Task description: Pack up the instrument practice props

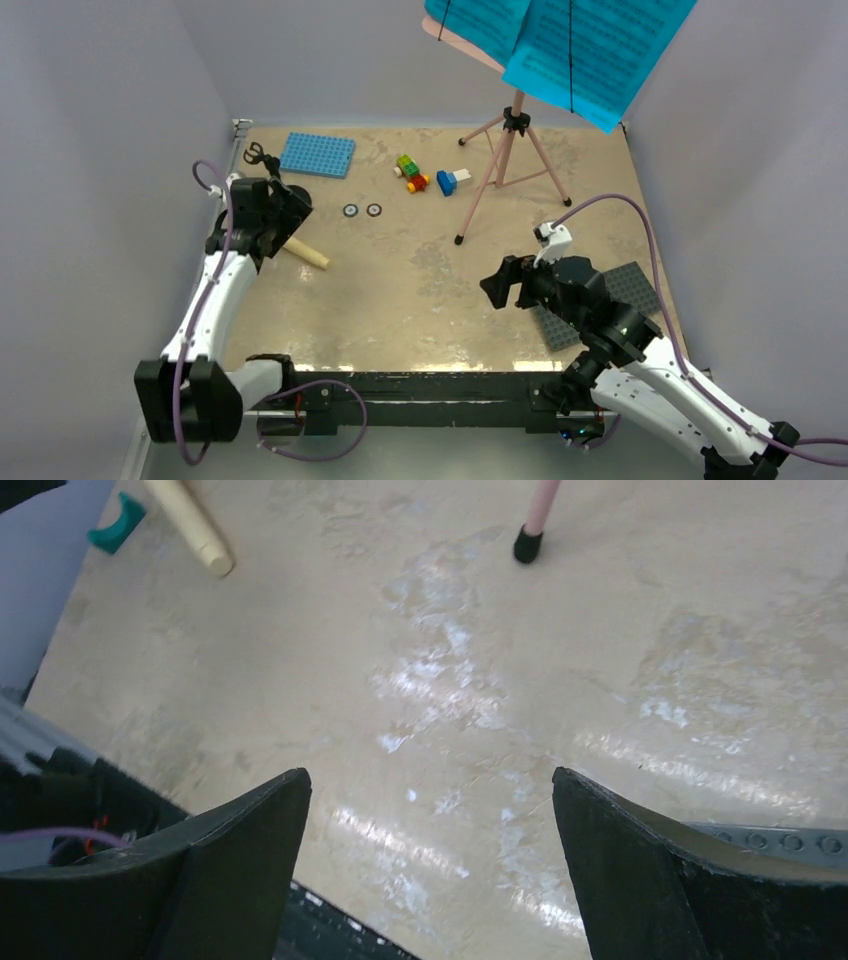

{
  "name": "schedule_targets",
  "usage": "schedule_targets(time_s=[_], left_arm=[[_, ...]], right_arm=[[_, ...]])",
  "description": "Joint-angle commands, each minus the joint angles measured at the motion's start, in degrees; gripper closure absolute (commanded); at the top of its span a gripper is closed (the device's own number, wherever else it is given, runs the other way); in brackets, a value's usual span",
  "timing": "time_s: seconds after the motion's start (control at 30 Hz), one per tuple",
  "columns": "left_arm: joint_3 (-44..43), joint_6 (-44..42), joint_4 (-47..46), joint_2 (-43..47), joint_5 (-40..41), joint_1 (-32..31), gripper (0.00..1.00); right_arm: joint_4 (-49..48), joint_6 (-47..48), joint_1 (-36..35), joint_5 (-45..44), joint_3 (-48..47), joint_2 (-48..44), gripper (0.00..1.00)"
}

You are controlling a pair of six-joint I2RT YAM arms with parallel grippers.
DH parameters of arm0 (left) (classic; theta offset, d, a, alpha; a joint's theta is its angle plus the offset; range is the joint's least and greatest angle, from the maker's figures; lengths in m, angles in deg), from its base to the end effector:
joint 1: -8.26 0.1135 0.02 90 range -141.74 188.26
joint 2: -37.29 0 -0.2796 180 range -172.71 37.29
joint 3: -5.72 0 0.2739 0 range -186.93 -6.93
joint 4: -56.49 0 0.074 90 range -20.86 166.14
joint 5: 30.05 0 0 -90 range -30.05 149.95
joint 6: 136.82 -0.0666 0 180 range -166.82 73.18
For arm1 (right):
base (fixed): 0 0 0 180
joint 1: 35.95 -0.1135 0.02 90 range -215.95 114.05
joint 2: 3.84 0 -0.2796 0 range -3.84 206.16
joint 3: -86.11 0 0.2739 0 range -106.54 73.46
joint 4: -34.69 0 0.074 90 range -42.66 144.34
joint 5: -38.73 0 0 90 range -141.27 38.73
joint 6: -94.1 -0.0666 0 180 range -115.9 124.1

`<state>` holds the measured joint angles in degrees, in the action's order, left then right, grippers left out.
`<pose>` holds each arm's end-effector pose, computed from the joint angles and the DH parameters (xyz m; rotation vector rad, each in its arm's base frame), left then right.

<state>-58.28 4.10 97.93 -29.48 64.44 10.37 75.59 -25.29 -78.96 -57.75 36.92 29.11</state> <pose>0.2835 0.0157 0.2593 -1.0899 2.0969 -0.3280 0.1336 0.1144 0.2837 -0.1705 2.0603 0.6881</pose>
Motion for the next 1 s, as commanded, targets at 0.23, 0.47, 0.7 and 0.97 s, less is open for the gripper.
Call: schedule_targets(time_s=[0.23,0.47,0.7,0.97], left_arm=[[15.4,3.1,-8.4,21.0,-1.7,-24.8,0.02],[24.0,4.2,-10.8,32.3,1.2,-35.5,0.06],[33.2,3.9,-15.8,44.7,-0.3,-36.9,0.09],[31.2,0.0,-13.7,41.7,-0.2,-36.9,0.10]], right_arm=[[-21.9,-1.9,8.4,-15.4,-8.2,24.4,0.12],[-33.7,1.4,15.4,-11.5,-15.5,43.4,0.22],[-38.5,1.0,15.5,-10.2,-21.8,54.9,0.29],[-34.9,-2.2,15.5,-11.7,-27.7,63.2,0.39]])
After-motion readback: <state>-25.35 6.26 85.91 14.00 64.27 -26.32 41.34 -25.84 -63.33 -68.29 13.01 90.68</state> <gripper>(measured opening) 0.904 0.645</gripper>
